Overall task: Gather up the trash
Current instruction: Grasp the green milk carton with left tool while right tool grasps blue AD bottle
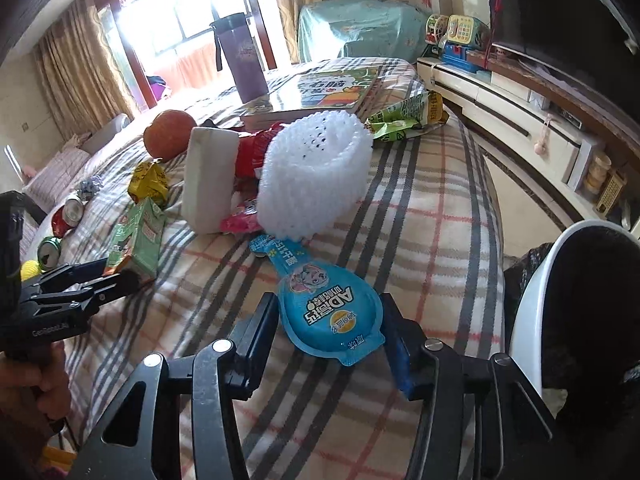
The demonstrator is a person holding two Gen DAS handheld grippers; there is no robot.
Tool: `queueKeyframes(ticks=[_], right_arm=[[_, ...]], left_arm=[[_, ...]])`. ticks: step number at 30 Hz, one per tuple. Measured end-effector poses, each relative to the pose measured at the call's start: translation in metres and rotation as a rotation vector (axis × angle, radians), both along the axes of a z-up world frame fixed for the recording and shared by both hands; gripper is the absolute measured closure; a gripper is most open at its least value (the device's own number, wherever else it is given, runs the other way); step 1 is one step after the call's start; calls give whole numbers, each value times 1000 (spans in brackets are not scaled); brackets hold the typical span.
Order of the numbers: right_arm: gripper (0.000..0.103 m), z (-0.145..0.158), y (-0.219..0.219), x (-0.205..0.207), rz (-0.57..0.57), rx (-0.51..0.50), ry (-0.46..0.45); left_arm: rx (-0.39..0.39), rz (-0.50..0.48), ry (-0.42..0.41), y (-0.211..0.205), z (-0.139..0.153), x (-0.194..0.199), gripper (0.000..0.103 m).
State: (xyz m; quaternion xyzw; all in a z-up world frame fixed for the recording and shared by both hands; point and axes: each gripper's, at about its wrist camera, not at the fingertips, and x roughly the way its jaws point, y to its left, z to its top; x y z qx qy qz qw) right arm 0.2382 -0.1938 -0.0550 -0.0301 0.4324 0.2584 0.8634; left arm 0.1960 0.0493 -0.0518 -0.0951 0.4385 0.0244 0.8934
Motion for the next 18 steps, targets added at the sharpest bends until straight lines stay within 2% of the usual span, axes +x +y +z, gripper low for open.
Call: queueKeyframes(ticks=[2,4,7,10,13,14,15,18], right_arm=[[51,0,2,-11,13,6,2],[50,-1,5,-17,23,4,2],[49,-4,9,-20,31,-18,-4],[41,-3,10,-18,32,-29,-18],[42,-6,14,-12,32,-46,-17],[43,-7,14,-12,31,-49,-13],[52,-7,14,-12,28,-53,-14],[52,-5,9,-14,12,-33,-8]], left_arm=[[-14,-7,3,-3,1,-1,21],[-7,-14,-3,-11,3,2,17],[-8,-10,-3,-20,4,8,16],[-11,37,-10,-17,5,17,16],[-20,85,-1,-10,1,29,16],[-22,88,-1,-8,-1,31,21],[-27,84,-2,-7,-2,32,26],[-29,57,-23,-6,-2,28,36]])
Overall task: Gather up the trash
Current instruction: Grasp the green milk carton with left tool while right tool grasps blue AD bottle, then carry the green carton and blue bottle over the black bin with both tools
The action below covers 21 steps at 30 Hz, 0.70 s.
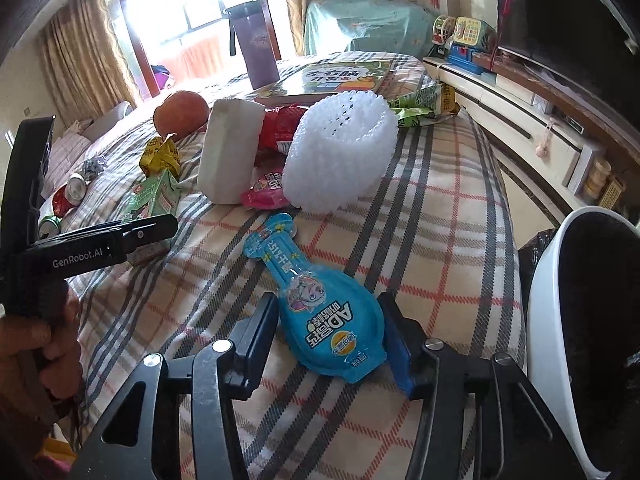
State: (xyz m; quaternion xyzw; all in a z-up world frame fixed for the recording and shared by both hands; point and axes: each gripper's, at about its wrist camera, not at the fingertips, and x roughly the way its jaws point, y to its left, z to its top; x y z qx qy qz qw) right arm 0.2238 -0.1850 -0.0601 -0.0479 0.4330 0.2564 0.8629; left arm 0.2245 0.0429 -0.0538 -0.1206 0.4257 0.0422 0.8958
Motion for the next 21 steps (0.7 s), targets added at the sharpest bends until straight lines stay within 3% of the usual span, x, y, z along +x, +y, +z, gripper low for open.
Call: queueKeyframes(ticks=[5,12,21], right_arm=[[52,5,-19,-16,-57,58,5],[52,19,-47,-49,-139,137,-19],[52,33,-86,-72,-243,160,-55]], left_arm=[[5,-59,-27,-6,6,-21,50],[-21,-175,-43,-36,12,-56,50],[-25,-348,-84,-98,31,-75,51]])
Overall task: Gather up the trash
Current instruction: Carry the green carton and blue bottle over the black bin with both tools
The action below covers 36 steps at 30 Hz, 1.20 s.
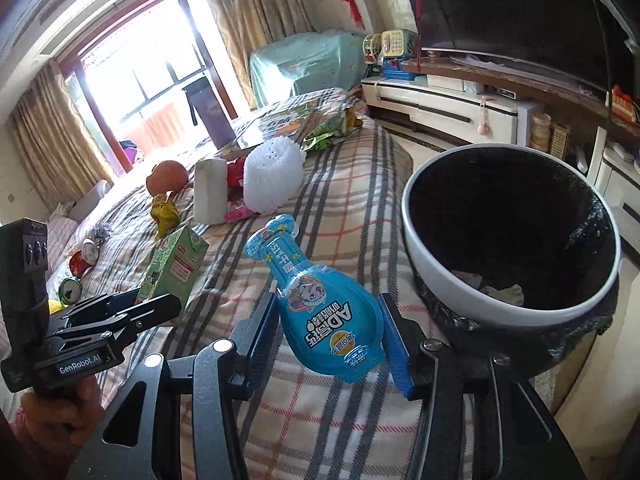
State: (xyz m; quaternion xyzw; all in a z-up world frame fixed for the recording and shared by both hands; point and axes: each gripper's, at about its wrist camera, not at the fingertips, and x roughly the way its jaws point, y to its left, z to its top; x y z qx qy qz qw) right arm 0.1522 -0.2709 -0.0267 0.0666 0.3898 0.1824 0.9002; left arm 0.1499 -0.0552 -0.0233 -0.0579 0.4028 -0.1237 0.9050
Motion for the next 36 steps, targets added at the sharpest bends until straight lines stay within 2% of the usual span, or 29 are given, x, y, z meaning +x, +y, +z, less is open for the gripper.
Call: queueKeyframes(ticks=[13,36], right_arm=[[52,8,-44,-11,-98,2,-24],[53,20,-95,-2,-212,2,-45]], left_arm=[[18,-146,-31,-60,13,1,51],[51,-248,-48,-110,25,22,51]])
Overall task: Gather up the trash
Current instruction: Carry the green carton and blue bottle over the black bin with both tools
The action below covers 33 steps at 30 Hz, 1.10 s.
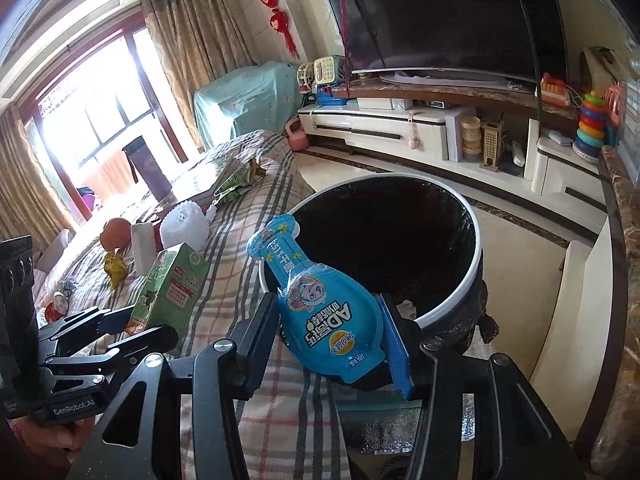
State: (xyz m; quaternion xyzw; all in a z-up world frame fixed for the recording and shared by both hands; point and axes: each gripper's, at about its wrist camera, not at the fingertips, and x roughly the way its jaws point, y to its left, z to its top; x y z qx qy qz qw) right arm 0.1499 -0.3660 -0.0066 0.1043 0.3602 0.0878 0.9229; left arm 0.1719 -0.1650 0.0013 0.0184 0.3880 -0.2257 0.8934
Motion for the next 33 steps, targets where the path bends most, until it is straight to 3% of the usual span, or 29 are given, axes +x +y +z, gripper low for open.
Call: queueKeyframes(ticks=[33], right_arm=[[53,-6,-41,53,-78,-34,41]], left_arm=[[24,-78,20,-56,4,60,51]])
